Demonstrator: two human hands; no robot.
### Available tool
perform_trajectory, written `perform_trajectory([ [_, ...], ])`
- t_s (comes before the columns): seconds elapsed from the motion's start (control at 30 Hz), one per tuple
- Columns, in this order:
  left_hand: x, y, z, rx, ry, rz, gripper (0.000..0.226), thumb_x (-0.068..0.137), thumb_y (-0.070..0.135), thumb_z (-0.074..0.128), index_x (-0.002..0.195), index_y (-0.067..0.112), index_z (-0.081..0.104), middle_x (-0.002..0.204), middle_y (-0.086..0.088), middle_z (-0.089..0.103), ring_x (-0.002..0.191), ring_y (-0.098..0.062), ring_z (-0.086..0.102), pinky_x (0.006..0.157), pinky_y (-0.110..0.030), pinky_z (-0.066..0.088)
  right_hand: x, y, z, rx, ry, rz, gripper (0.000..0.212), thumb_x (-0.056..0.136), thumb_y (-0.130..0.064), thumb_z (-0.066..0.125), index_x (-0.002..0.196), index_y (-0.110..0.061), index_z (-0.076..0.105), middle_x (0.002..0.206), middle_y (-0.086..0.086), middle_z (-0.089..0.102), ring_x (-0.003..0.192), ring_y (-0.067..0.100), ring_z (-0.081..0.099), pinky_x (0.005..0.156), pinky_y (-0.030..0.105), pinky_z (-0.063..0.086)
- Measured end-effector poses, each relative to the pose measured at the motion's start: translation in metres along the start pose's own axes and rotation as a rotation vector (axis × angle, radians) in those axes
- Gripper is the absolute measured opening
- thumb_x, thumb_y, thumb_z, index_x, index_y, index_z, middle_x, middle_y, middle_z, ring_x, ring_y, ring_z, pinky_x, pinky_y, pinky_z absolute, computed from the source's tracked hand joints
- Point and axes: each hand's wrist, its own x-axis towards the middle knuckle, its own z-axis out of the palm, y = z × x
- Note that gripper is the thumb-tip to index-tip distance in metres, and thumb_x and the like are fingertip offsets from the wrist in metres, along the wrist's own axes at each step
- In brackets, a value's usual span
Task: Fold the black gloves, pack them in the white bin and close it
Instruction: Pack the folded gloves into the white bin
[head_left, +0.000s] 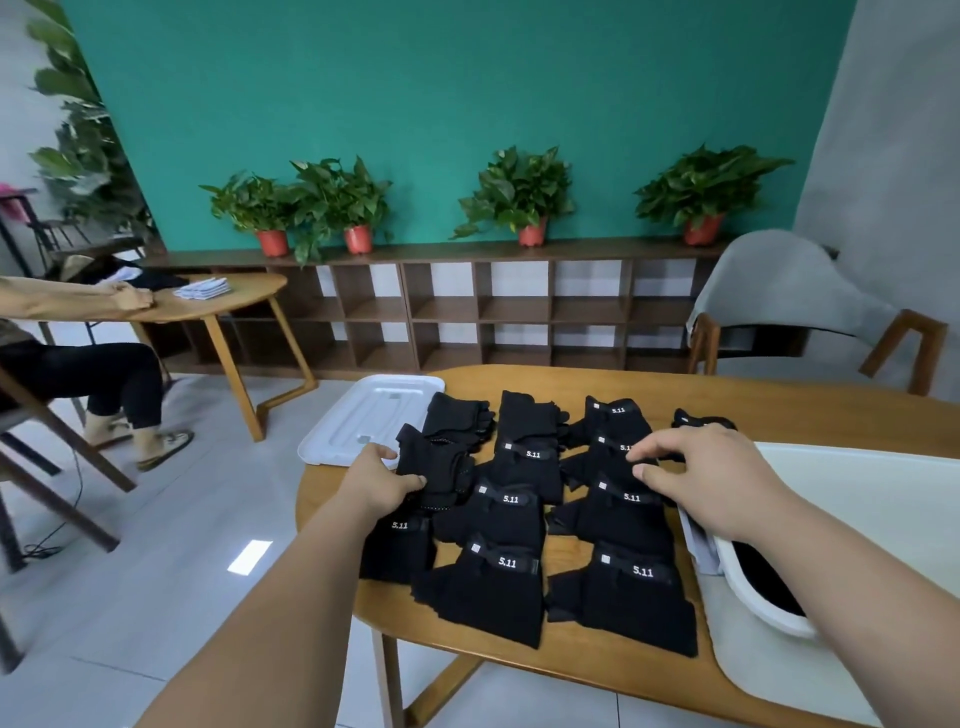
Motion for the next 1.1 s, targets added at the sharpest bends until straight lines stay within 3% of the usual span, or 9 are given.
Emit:
perform_trajectory([
  [0.17,-0.002,0.007,0.0,-0.053,0.055,0.046,0.053,0.079,0.023,0.088,0.114,0.027,0.049,0.092,-0.013,0.075,0.082,-0.032,0.075,0.078,-0.05,0.063,-0.001,-0.002,-0.001,-0.008,0.009,0.008,0.013,0.097,-0.048,0.066,0.109,-0.051,0.071,0.112,-0.024,0.07,0.115,0.014,0.053,0.106,0.036,0.04],
  [0.27,-0.012,0.018,-0.004,-0.097,0.117,0.128,0.047,0.083,0.016,0.083,0.118,0.024,0.051,0.089,-0.011,0.073,0.082,-0.028,0.073,0.073,-0.042,0.059,-0.002,-0.003,-0.001,-0.013,0.007,0.017,0.014,0.097,-0.047,0.066,0.11,-0.051,0.071,0.112,-0.023,0.07,0.115,0.014,0.052,0.104,0.035,0.04],
  [0.5,-0.043,0.052,-0.011,-0.351,0.148,0.278,0.054,0.088,0.008,0.081,0.131,0.025,0.055,0.107,-0.006,0.067,0.092,-0.02,0.069,0.07,-0.029,0.056,-0.005,-0.009,-0.006,0.006,0.003,0.024,0.022,0.097,-0.05,0.066,0.118,-0.047,0.07,0.114,-0.02,0.069,0.116,0.014,0.056,0.104,0.036,0.045],
  [0.67,-0.074,0.08,-0.005,-0.499,0.065,0.412,0.058,0.088,0.006,0.082,0.131,0.038,0.06,0.114,-0.005,0.068,0.099,-0.018,0.072,0.07,-0.023,0.059,-0.01,-0.017,-0.014,0.004,0.036,-0.002,0.039,0.098,-0.059,0.059,0.135,-0.045,0.06,0.122,-0.02,0.063,0.12,0.011,0.054,0.103,0.037,0.048],
  [0.8,-0.107,0.106,0.009,-0.565,-0.041,0.51,0.067,0.089,0.0,0.079,0.135,0.043,0.057,0.103,0.003,0.075,0.098,-0.007,0.072,0.076,-0.023,0.06,-0.013,-0.031,-0.026,0.005,0.072,-0.102,0.063,0.095,-0.077,0.043,0.151,-0.049,0.041,0.14,-0.021,0.056,0.132,0.006,0.047,0.108,0.036,0.046],
  [0.97,-0.143,0.132,0.033,-0.623,-0.176,0.565,0.075,0.09,0.008,0.08,0.139,0.057,0.051,0.114,0.006,0.076,0.112,-0.015,0.072,0.098,-0.041,0.057,-0.017,-0.057,-0.039,0.504,-0.048,-0.019,0.09,0.088,-0.087,0.045,0.162,-0.052,0.008,0.153,-0.023,0.044,0.139,0.004,0.046,0.12,0.039,0.036],
  [1.03,-0.156,0.141,0.042,-0.695,-0.263,0.57,0.079,0.091,0.001,0.078,0.144,0.051,0.049,0.118,0.004,0.076,0.11,-0.016,0.074,0.099,-0.041,0.058,-0.02,-0.063,-0.044,0.782,-0.06,0.034,0.083,0.089,-0.083,0.051,0.16,-0.052,0.021,0.151,-0.026,0.05,0.133,-0.002,0.054,0.116,0.035,0.041],
  [1.1,-0.167,0.148,0.05,-0.758,-0.363,0.559,0.084,0.09,-0.003,0.076,0.149,0.048,0.046,0.123,0.002,0.075,0.113,-0.019,0.074,0.102,-0.043,0.056,-0.025,-0.065,-0.049,0.995,-0.064,0.061,0.062,0.095,-0.07,0.055,0.151,-0.047,0.041,0.134,-0.025,0.067,0.12,-0.004,0.064,0.105,0.03,0.05],
])
